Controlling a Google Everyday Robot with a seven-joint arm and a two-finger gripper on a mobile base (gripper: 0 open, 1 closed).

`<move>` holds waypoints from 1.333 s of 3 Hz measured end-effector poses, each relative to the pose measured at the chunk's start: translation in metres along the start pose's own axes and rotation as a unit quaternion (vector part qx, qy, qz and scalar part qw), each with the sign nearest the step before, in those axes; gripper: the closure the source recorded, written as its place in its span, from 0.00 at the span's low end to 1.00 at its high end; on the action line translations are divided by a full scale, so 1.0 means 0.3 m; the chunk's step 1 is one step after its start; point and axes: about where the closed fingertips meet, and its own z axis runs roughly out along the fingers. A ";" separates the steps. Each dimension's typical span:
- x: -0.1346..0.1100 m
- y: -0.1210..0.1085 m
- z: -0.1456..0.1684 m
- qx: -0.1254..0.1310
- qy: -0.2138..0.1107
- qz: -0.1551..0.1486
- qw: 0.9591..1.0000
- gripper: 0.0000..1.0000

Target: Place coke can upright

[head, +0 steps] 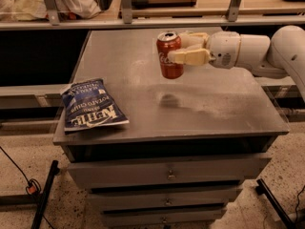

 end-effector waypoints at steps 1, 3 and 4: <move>0.025 0.015 -0.023 0.002 -0.010 0.008 1.000 1.00; 0.094 0.045 -0.052 0.002 -0.009 0.019 1.000 0.59; 0.129 0.056 -0.065 0.009 -0.007 0.020 1.000 0.36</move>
Offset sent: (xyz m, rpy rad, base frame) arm -0.0192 -0.0214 -0.0300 0.0527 0.0408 -0.0135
